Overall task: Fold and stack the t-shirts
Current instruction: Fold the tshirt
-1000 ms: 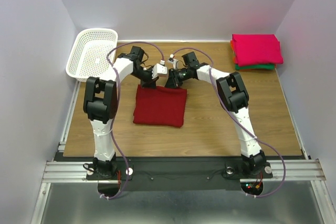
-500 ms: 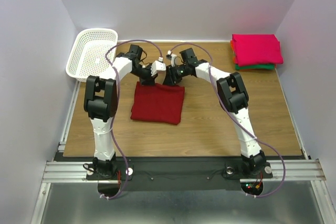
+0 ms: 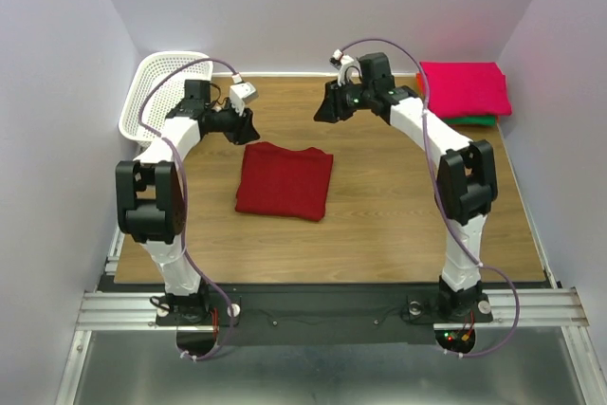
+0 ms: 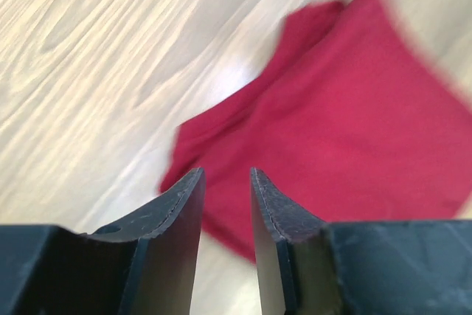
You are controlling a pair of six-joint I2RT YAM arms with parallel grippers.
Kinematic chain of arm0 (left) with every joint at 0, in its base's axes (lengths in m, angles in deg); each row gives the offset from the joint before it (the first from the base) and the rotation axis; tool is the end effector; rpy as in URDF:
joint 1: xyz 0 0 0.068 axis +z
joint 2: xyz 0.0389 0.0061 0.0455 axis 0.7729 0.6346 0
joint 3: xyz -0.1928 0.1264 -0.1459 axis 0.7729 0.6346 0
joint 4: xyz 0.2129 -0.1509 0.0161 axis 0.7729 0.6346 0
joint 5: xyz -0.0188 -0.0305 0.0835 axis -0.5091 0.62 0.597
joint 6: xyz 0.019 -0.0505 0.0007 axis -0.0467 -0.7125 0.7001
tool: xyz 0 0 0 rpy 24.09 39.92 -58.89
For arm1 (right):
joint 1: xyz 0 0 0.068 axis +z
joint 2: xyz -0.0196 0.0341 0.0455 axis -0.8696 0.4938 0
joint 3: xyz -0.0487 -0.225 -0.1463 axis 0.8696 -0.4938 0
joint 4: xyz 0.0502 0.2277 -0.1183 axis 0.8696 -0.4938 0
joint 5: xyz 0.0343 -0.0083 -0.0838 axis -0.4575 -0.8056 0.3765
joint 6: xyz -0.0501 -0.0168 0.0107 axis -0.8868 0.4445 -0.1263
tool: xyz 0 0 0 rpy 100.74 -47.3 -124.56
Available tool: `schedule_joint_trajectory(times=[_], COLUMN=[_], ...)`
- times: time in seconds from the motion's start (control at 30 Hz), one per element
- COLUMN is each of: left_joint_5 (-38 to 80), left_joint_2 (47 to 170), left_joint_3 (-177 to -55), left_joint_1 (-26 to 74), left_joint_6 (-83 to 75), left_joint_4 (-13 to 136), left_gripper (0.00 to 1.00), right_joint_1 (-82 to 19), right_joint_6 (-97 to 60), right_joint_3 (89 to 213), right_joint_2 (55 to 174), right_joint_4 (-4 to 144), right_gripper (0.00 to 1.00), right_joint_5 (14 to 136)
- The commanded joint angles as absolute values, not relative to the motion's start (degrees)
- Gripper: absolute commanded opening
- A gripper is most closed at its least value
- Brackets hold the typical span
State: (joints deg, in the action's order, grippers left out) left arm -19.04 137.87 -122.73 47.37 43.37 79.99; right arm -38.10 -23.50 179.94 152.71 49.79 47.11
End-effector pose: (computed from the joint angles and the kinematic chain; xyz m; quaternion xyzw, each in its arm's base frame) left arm 0.4031 -0.0494 0.2540 0.4377 0.7282 -0.2526 0.4631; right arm 0.4408 0.2029 0.2818 -0.2858 0.8085 0.3538 0.3735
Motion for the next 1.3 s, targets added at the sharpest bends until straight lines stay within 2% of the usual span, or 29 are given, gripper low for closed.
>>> schedule_joint_trajectory(times=[0.0,0.1,0.33,0.5,0.6,0.7,0.83,0.97,1.13,1.27], left_joint_5=[-28.78,-30.71,-26.33,-27.29,-29.82,-31.59,-38.78,-43.01,-41.97,-36.44], left_joint_2=[136.73,141.47,153.95,161.7,160.3,154.77,145.64,138.78,142.79,150.7], left_joint_3=[-117.5,-116.0,-118.8,-126.62,-129.53,-129.1,-122.69,-111.72,-105.46,-107.81], left_joint_1=[45.6,45.69,48.41,48.68,48.85,48.85,47.89,42.98,38.4,39.0], left_joint_6=[27.34,17.93,4.57,-0.19,-0.55,2.52,4.81,6.92,8.85,11.03], left_joint_4=[66.81,60.74,54.23,54.57,54.57,56.24,58.09,59.14,60.64,65.82], left_gripper=[0.42,0.42,0.41,0.39,0.39,0.4,0.41,0.43,0.43,0.43], right_joint_1=[-34.84,-33.87,-37.64,-42.91,-44.85,-44.68,-43.01,-40.38,-40.11,-41.16], right_joint_6=[-6.19,0.77,2.45,0.0,-3.95,-4.32,-2.91,-2.73,-4.22,-7.3], right_joint_3=[169.71,166.18,171.09,173.73,176.89,175.68,168.5,158.91,150.99,149.22], right_joint_2=[153.54,157.75,169.7,171.83,170.16,164.64,156.73,151.35,154.06,156.79], right_joint_4=[60.93,68.42,68.72,66.88,63.9,63.53,63.71,63.71,63.62,63.1], right_gripper=[0.38,0.36,0.33,0.33,0.35,0.42,0.5,0.49,0.45,0.44], right_joint_5=[27.25,26.0,36.17,44.45,44.82,38.15,26.99,23.54,24.23,28.89])
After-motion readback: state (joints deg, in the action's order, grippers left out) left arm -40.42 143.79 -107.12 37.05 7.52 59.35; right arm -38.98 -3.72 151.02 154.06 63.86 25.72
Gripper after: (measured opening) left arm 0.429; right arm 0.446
